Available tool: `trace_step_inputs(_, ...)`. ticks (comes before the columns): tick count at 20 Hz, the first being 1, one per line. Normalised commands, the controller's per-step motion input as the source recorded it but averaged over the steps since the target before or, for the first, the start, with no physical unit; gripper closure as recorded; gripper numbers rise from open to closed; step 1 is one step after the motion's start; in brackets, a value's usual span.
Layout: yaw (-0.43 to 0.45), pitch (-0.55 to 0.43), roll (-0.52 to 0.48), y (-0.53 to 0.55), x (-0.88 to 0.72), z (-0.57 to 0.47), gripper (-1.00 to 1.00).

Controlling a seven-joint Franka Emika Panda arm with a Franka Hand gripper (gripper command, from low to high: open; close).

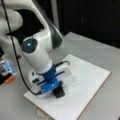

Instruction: Erasing curve lines

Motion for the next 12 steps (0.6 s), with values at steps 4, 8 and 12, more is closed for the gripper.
trace_step_inputs(4,-0.124,-0.073,0.066,0.23,0.08,-0.29,1.0)
trace_step_inputs(8,-0.18,-0.072,0.068,0.28,0.12,-0.35,1.0)
trace_step_inputs(12,-0.201,-0.044,0.077,0.23,0.12,-0.39,1.0)
